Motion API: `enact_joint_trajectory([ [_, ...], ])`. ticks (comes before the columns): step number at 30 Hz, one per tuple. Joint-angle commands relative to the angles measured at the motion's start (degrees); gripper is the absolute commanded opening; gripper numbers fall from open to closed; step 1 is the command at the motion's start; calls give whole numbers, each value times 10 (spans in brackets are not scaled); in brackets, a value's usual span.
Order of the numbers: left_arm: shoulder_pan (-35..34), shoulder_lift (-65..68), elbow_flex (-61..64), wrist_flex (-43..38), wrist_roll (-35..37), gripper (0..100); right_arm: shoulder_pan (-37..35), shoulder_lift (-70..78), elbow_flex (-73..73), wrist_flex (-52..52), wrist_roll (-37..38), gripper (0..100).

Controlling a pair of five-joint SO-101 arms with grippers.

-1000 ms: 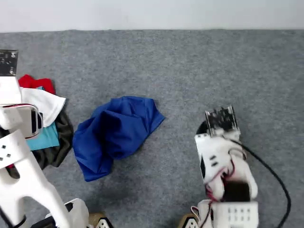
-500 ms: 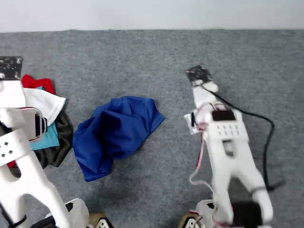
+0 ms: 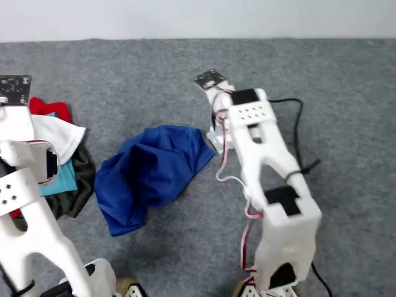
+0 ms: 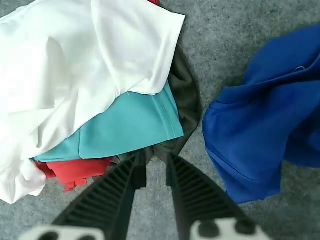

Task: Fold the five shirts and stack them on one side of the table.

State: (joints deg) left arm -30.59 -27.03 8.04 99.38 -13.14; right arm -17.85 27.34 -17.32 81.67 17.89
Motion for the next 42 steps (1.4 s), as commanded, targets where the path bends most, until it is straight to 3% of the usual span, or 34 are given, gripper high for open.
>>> enact_joint_trajectory([
  [1, -5, -19, -4, 11, 5, 73, -14, 70, -130, 44, 4, 241],
  [12, -4, -19, -4, 11, 4, 75, -57, 224, -309, 99, 25, 242],
  [28, -4, -15, -4, 10, 2, 75, -80, 311, -324, 114, 24, 239],
  [34, -4, -13, -3, 10, 1, 75, -86, 311, -327, 125, 27, 14],
  [42, -2, -13, -3, 10, 1, 75, -57, 311, -464, 206, 28, 9],
])
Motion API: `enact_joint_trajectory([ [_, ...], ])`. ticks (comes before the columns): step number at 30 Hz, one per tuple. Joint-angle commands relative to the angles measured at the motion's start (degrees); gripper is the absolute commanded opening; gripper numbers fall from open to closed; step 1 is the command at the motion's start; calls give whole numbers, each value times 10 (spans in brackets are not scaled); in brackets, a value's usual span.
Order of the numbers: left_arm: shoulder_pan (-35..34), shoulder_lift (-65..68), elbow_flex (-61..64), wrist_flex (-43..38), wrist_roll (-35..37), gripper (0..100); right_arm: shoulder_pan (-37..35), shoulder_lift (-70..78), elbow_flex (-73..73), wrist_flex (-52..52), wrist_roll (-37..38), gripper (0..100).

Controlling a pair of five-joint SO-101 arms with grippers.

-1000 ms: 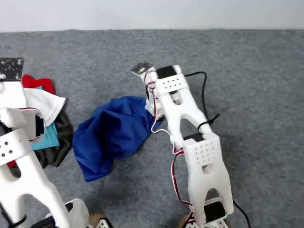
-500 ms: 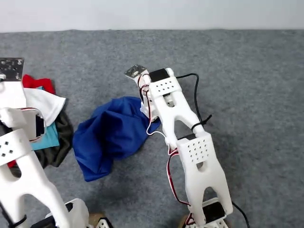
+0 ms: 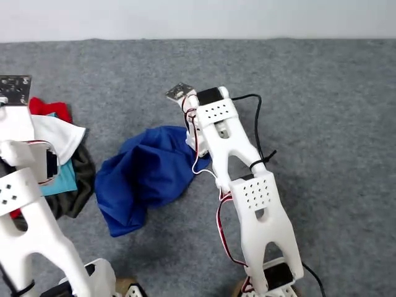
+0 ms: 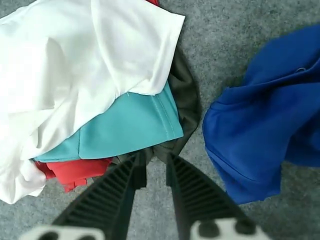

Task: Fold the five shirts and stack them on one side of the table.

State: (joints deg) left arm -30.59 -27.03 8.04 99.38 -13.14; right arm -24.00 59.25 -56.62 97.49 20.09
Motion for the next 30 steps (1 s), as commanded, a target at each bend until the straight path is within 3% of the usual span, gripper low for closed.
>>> enact_joint_trajectory([
  [1, -1, -13, -3, 9, 1, 75, 13, -8, -95, 56, 6, 9],
  [8, 29, -14, -4, -13, 1, 76, 71, -110, -160, 53, 5, 9],
  [17, 209, -9, -2, -52, 1, 77, 95, -282, -159, 53, 3, 9],
  [23, 252, 105, -6, -58, 2, 84, 99, -369, -159, 53, 3, 9],
  [30, 298, 209, -7, -63, 2, 156, 154, -415, -157, 52, 3, 9],
])
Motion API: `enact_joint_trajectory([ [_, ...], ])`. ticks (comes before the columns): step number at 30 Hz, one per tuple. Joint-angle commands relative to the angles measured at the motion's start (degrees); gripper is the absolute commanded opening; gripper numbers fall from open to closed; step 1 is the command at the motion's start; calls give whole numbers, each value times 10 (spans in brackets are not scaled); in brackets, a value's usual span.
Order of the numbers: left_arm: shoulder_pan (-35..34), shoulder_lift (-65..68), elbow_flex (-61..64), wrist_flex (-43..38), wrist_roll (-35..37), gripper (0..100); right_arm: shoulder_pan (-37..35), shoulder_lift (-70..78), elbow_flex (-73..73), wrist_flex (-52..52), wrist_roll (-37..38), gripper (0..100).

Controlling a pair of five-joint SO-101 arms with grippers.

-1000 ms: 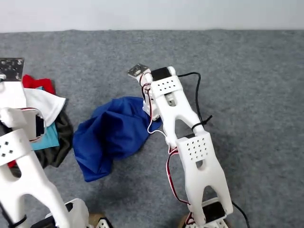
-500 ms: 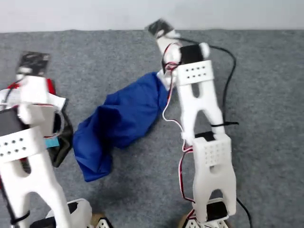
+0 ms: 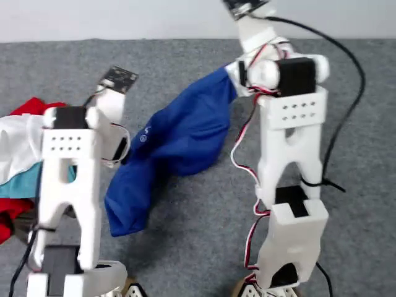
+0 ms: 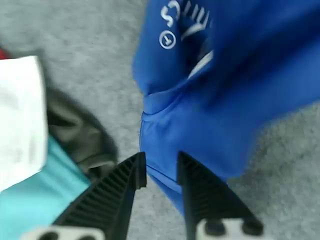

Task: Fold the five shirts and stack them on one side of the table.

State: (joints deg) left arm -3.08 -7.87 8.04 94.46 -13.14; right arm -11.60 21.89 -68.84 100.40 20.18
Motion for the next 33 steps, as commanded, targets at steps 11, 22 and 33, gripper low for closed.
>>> enact_joint_trajectory([
  [11, 58, 49, -44, -36, 35, 206, 52, -56, -57, 23, 4, 9],
  [22, 76, 91, -58, -47, 34, 238, 48, -61, -57, 23, 2, 9],
  [33, 94, 215, -59, -99, 35, 237, 49, -59, -56, 24, 4, 9],
])
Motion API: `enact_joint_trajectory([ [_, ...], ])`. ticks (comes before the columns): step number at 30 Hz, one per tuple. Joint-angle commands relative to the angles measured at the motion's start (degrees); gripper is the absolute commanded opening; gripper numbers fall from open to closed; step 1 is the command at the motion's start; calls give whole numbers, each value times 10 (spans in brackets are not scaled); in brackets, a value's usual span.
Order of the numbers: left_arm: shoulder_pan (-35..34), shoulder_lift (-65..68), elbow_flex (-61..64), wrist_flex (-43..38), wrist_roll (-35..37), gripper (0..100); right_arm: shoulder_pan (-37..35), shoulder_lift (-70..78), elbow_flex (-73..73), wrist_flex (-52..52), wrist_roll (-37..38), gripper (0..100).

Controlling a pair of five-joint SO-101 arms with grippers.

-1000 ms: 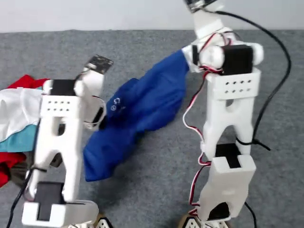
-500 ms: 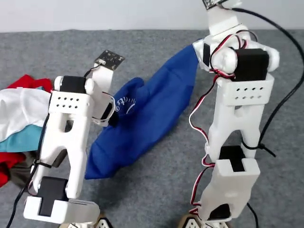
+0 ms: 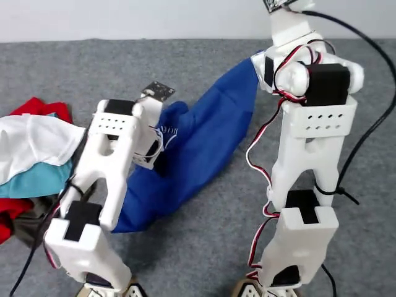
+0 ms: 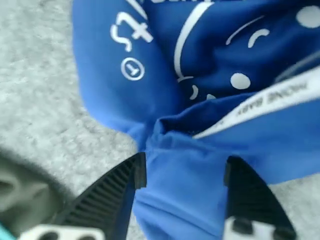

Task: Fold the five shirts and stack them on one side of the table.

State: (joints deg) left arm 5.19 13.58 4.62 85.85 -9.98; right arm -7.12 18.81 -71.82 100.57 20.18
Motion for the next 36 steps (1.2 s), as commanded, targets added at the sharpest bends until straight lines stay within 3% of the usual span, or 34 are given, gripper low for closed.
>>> enact_joint_trajectory([
  [1, 12, 2, -25, -13, 2, 209, 6, -29, -26, 22, 4, 9],
  [5, 18, -12, -51, -4, 2, 19, 13, -29, -26, 22, 5, 9],
  [12, -36, -131, -181, 59, 4, 13, 37, -29, -26, 22, 5, 9],
  [19, -99, -188, -312, 67, 3, 13, 36, -33, -27, 22, 6, 9],
  [25, -47, -132, -268, 149, -31, 73, 34, -30, -27, 22, 6, 9],
  [30, -37, -61, -199, 143, -31, 220, 34, -28, -26, 22, 6, 9],
  [36, -38, 52, -196, 140, -34, 229, 34, -27, -17, 22, 6, 9],
])
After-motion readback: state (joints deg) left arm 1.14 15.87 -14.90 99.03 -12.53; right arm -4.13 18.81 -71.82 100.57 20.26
